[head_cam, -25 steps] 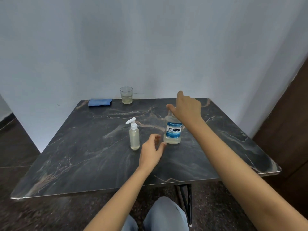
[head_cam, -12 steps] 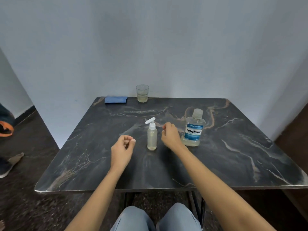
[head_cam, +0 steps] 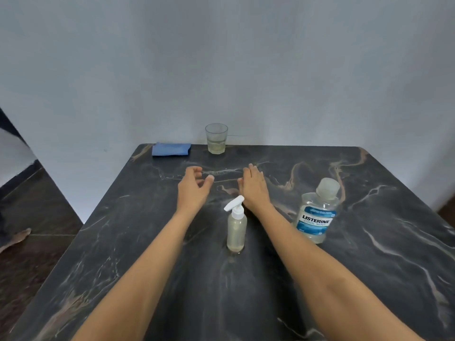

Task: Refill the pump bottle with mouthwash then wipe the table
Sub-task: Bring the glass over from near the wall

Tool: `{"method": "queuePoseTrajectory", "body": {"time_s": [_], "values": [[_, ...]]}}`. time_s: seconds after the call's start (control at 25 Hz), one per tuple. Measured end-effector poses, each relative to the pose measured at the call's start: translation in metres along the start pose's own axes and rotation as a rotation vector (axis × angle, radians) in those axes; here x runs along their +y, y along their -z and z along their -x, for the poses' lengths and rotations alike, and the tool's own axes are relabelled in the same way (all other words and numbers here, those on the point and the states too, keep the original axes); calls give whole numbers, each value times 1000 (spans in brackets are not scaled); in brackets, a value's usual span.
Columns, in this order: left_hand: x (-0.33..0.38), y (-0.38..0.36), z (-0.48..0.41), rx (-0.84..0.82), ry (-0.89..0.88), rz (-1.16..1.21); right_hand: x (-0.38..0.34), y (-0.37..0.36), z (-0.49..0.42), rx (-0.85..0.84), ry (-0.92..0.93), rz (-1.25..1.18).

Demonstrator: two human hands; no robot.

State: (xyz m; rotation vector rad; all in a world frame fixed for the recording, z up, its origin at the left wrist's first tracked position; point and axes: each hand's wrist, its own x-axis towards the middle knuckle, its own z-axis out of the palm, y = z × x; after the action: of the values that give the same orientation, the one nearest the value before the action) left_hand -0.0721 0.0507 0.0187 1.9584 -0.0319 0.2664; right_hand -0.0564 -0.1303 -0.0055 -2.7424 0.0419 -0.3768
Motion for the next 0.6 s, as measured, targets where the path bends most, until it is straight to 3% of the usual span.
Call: {"method": "queuePoseTrajectory", "body": {"time_s": [0.32,0.6], "values": [[-7,-50,-116,8,-37,-93,9,-20,-26,-5,-59,-99],[-12,-74,-187,66,-34,-139,10,-21,-28,32,-44,-23]]}}
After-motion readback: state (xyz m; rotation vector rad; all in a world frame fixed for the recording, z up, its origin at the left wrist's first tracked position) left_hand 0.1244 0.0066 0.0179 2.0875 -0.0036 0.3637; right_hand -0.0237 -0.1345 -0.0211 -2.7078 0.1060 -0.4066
